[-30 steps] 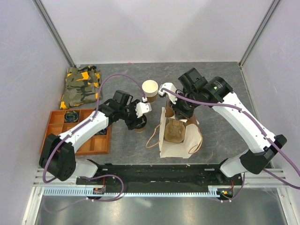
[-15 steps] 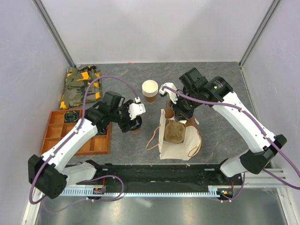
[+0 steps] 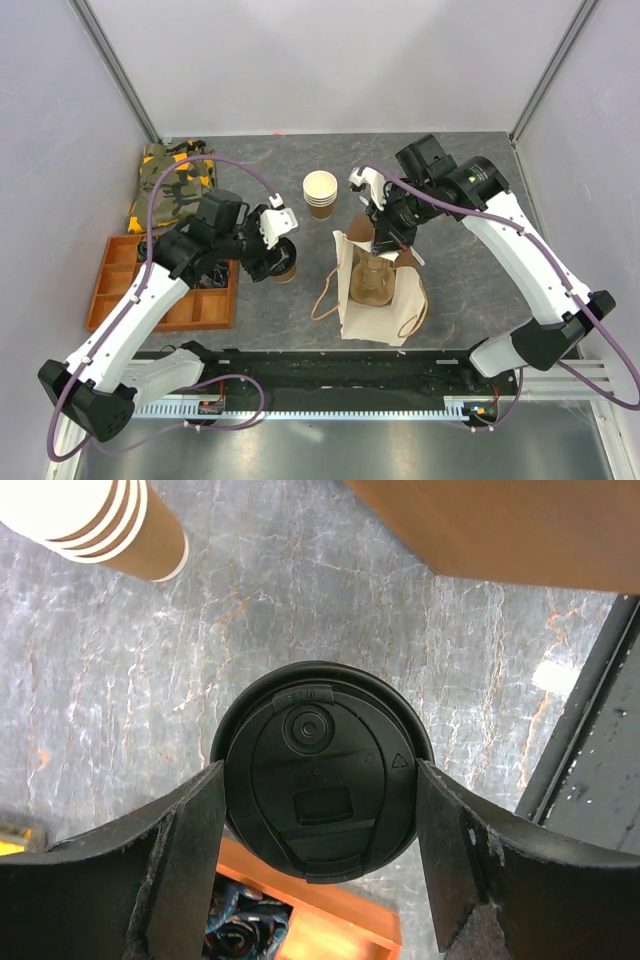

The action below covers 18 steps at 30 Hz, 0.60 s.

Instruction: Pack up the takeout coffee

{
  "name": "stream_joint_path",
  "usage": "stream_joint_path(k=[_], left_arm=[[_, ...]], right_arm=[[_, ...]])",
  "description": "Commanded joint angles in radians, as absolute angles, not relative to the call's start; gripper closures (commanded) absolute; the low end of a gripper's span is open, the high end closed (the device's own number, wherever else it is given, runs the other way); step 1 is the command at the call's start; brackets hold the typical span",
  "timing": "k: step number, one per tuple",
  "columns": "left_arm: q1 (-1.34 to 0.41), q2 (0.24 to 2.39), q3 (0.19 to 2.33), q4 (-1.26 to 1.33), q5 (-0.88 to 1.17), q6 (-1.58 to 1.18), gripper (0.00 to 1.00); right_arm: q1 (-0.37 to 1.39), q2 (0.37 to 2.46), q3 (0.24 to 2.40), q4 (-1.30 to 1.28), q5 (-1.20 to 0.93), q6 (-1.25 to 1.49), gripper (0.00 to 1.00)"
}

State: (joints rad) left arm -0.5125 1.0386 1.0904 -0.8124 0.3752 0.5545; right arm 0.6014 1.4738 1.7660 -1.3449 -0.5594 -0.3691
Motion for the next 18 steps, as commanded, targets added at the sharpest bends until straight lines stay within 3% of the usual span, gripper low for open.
stream_joint_path(k=[1, 18], left_arm=[[-0.511, 1.022, 1.198, -0.838, 0.348, 0.479, 0.48], [-0.512, 1.083, 1.497, -0.881, 0.318, 0.465, 0.48]], right_arm=[[0.578, 1.453, 1.807, -1.459, -0.647, -0.353, 1.0], [0.491, 1.445, 1.835, -1.46, -0.824, -0.331, 1.0]])
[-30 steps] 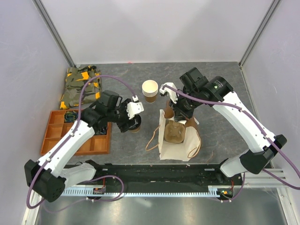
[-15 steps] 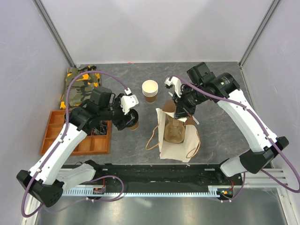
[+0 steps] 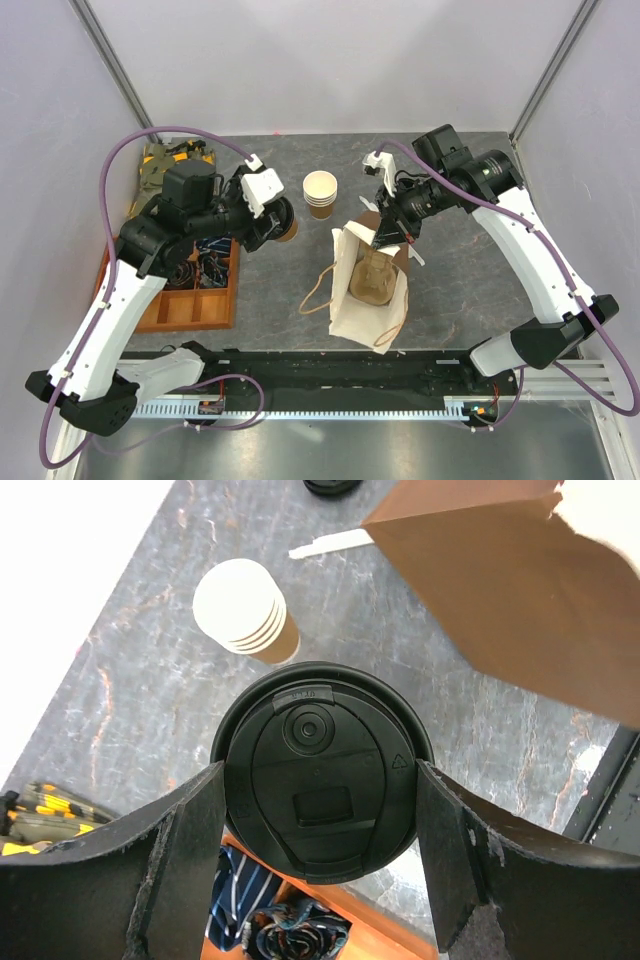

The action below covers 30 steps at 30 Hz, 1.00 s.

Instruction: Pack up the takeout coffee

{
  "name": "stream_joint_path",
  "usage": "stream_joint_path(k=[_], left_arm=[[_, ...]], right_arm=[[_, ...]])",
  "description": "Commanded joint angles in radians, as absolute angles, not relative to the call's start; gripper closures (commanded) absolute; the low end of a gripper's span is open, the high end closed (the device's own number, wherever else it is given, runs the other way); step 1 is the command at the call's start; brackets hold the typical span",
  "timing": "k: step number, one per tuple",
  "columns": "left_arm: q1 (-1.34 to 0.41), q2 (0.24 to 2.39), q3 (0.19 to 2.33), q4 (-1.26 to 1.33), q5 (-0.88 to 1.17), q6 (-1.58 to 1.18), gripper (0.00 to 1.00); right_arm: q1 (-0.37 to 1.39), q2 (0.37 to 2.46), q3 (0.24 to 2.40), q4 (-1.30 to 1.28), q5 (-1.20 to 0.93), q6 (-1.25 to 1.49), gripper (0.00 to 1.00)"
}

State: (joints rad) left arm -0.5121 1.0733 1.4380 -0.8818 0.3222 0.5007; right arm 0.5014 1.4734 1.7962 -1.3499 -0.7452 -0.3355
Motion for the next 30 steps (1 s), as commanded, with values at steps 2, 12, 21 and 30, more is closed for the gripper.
stream_joint_path(k=[2, 12, 21, 30], left_arm=[[-0.511, 1.089, 1.512, -0.882, 0.316, 0.465, 0.47], [-0.512, 1.111, 1.531, -0.882, 0.325, 0.448, 0.47], [-0.511, 1.109, 1.598, -0.89, 0.354, 0.445, 0.47], [-0.518, 1.134, 1.788, -0.937, 0.385, 0.554, 0.48]], right_arm=[[0.483, 1.442, 1.838, -1.459, -0.847, -0.33, 1.0], [0.482, 1.414, 1.81, -1.459, -0.957, -0.325, 1.0], [0.486, 1.411, 1.727, -1.457, -0.976, -0.328, 1.0], [0.508, 1.445, 1.793, -1.459, -0.899, -0.366, 1.0]])
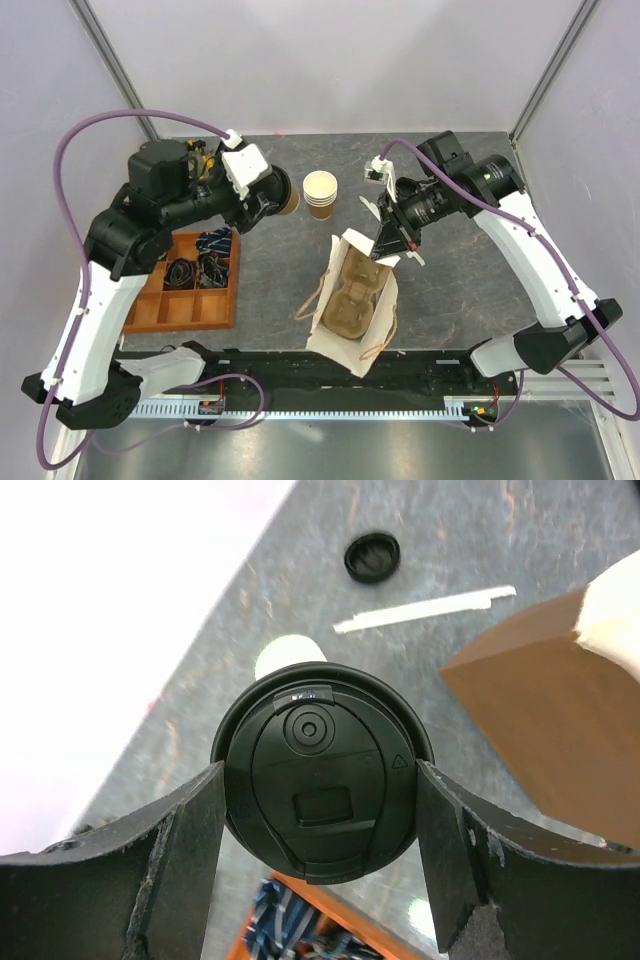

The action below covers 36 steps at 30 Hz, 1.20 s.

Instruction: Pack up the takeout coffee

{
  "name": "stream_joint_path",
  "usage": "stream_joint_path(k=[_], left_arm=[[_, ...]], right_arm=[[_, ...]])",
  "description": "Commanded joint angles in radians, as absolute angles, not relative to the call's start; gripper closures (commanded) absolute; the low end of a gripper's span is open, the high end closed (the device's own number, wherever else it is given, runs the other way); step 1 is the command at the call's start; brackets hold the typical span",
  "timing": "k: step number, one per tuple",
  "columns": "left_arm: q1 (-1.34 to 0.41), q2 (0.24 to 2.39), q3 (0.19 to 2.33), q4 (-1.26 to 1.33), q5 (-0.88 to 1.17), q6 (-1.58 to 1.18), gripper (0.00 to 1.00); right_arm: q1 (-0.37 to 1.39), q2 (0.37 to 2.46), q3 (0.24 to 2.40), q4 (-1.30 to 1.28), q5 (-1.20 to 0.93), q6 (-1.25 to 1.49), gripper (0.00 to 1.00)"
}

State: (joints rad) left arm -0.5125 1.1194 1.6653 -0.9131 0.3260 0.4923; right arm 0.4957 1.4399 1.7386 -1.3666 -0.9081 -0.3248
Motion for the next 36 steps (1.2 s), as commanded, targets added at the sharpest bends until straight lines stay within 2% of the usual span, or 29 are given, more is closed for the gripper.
stream_joint_path(k=[1, 11, 19, 29, 36], left_arm=[[-0.522, 1.14, 1.811, -0.949, 0.402, 0.567, 0.47], [-0.667, 1.132, 1.87, -0.983, 0.454, 0.703, 0.47], [-0.914, 1.103, 1.852, -0.986, 0.405, 0.761, 0.48], [-1.231, 1.104, 1.735, -1.003, 0.154, 0.891, 0.48], [-1.345, 1.161, 1.7, -1.003, 0.02, 0.818, 0.5]], right_arm=[[0.509, 1.447, 1.792, -1.459, -0.896, -0.374, 1.0], [0.531, 1.48, 1.799, -1.457, -0.838, -0.417, 1.0], [0.557, 1.514, 1.871, -1.459, -0.827, -0.413, 1.0], [0.592, 1.523, 1.876, -1.451, -0.776, -0.388, 1.0], [0.595, 1.509, 1.884, -1.433, -0.768, -0.365, 1.0]])
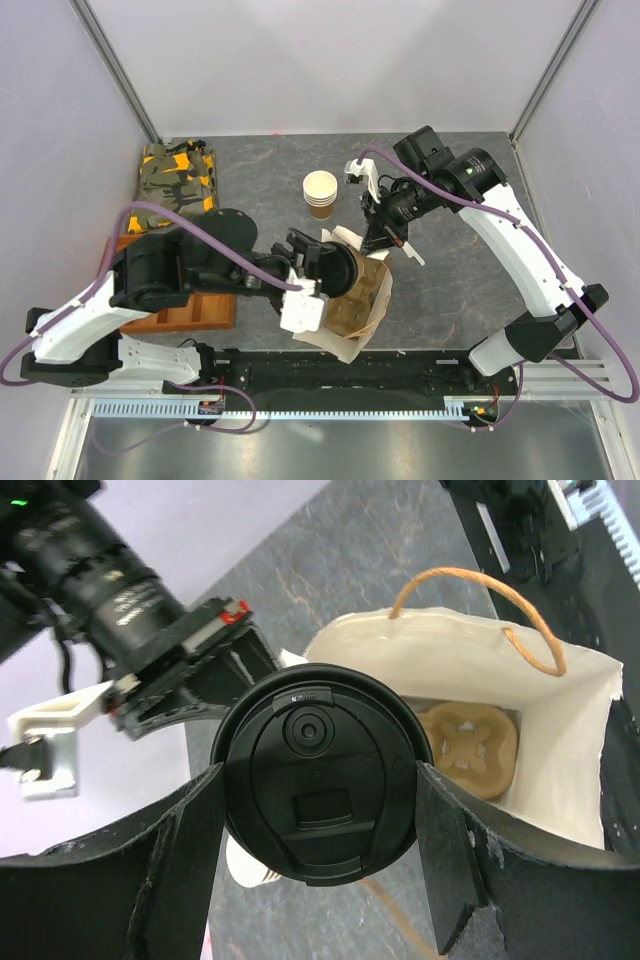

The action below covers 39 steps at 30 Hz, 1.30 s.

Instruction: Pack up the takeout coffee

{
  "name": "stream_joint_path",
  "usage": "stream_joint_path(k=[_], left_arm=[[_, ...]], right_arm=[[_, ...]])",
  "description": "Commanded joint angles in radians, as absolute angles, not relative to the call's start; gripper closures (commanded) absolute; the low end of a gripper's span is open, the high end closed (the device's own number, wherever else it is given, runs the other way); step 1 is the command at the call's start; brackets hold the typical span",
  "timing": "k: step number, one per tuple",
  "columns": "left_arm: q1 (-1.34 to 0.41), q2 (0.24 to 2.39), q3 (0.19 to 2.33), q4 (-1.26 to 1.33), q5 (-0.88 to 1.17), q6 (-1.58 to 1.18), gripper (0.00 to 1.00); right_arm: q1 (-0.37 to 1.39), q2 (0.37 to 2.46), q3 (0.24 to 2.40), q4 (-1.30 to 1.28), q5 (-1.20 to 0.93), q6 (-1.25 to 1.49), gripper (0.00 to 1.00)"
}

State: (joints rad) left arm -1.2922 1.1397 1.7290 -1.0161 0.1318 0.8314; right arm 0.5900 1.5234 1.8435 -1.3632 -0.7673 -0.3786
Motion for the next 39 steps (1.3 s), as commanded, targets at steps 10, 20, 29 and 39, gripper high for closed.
stream_joint_path(k=[10, 20, 29, 39], left_arm=[[-1.42, 1.112, 1.322, -0.666, -0.225, 0.931, 0.52], [-1.42, 1.132, 1.185, -0.473, -0.242, 0.976, 0.54], [-1.422, 1.101, 1.056, -0.371, -0.227, 1.054, 0.54], [-1.414, 1.098, 0.971, -0.259, -0.199, 1.094, 0.55]], right_arm=[[0.614, 1.483, 1.868, -1.425, -0.792, -0.38, 1.0], [0.626, 1.476, 1.852, -1.431, -0.816, -0.405, 1.0], [0.635, 1.488, 1.858, -1.433, -0.834, -0.408, 1.0], [0.647, 1.493, 1.85, -1.443, -0.835, -0.429, 1.0]])
